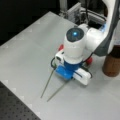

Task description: Flower insertion into a vase

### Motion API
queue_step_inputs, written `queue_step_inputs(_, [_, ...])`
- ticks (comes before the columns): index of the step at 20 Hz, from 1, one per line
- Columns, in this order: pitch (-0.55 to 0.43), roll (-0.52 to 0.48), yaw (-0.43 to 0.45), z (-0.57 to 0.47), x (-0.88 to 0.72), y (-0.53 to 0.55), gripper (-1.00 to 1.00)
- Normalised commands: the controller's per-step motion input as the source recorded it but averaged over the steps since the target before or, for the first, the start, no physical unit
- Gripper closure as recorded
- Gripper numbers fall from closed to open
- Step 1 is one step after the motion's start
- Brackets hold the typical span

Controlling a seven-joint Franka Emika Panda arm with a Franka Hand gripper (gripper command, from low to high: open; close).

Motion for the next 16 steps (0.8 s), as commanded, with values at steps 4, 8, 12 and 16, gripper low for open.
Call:
queue_step_inputs(4, [0.127, -0.067, -0.027, 0.28, -0.20, 0.06, 1.00])
queue_step_inputs(8, [0.070, -0.119, -0.043, 0.36, -0.22, 0.03, 1.00])
queue_step_inputs(12, [-0.001, -0.100, -0.050, 0.13, -0.16, 0.04, 1.00])
queue_step_inputs(16, [-0.106, -0.075, -0.071, 0.26, -0.19, 0.01, 1.00])
